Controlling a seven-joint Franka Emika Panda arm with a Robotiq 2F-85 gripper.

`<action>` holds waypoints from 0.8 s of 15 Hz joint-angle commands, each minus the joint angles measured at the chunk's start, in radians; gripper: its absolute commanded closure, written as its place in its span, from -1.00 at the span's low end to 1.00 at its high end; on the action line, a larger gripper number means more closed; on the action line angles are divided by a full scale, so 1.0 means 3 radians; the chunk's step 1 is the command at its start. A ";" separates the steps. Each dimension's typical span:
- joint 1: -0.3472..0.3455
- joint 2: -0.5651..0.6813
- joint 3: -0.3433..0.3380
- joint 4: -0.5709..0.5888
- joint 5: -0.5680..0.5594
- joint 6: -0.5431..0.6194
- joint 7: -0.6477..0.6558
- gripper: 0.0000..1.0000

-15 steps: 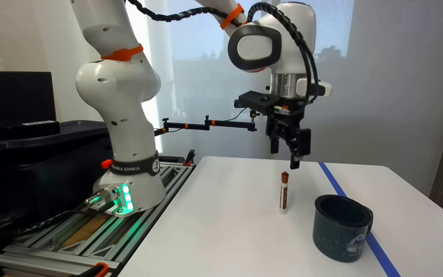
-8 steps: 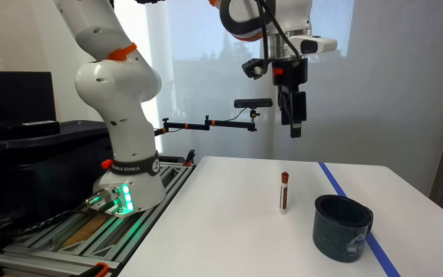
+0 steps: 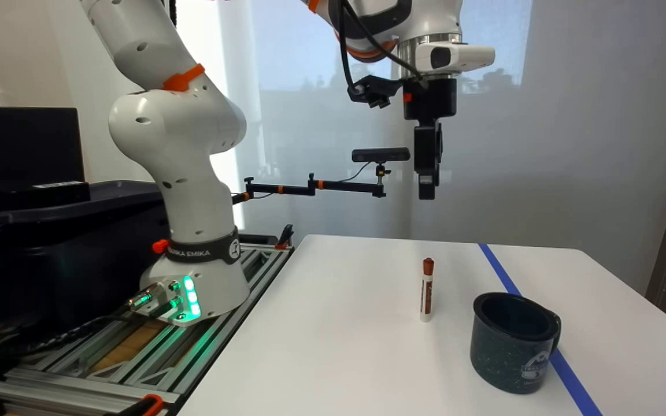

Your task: Move the sharpie to the table

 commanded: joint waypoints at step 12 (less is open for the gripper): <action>-0.0004 -0.0023 0.0008 0.0004 -0.0046 -0.0176 0.0094 -1.00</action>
